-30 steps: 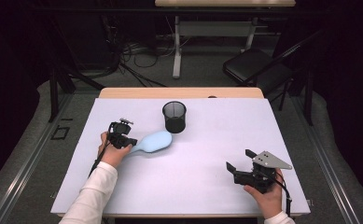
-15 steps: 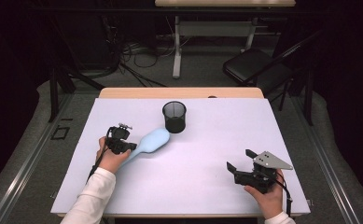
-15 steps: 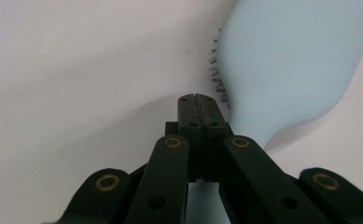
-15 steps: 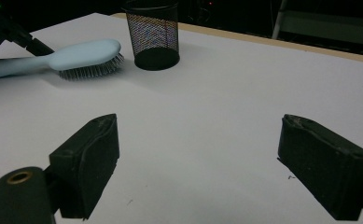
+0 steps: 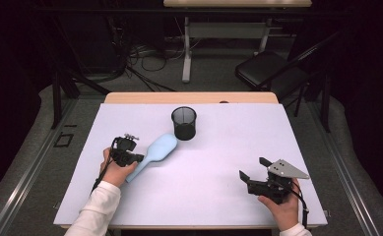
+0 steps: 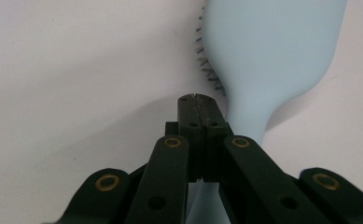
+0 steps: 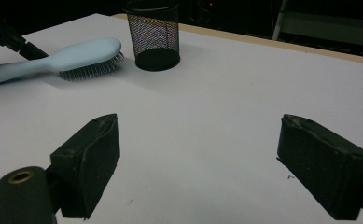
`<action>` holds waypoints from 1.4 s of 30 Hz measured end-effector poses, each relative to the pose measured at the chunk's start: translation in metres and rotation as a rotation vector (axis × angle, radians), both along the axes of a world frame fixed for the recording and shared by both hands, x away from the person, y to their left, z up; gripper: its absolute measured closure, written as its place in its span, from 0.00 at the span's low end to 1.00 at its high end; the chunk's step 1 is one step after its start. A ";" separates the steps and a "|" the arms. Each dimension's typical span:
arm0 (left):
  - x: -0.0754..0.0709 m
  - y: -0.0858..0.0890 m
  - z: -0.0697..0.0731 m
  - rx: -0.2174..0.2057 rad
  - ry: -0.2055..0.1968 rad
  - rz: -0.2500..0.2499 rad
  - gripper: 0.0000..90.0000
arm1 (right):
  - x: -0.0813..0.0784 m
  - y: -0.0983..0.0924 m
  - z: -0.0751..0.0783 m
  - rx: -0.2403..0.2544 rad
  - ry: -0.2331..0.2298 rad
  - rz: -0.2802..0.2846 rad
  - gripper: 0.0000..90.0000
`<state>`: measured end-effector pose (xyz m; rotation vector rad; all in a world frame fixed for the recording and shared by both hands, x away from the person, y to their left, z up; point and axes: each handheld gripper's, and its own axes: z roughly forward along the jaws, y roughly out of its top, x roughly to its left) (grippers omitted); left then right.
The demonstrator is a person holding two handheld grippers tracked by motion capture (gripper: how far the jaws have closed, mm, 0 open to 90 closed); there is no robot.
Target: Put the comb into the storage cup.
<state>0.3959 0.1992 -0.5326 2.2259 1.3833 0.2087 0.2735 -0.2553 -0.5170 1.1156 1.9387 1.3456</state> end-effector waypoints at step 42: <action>-0.001 0.004 0.000 -0.024 -0.003 0.016 0.97 | 0.001 0.000 -0.001 0.004 0.004 0.007 0.15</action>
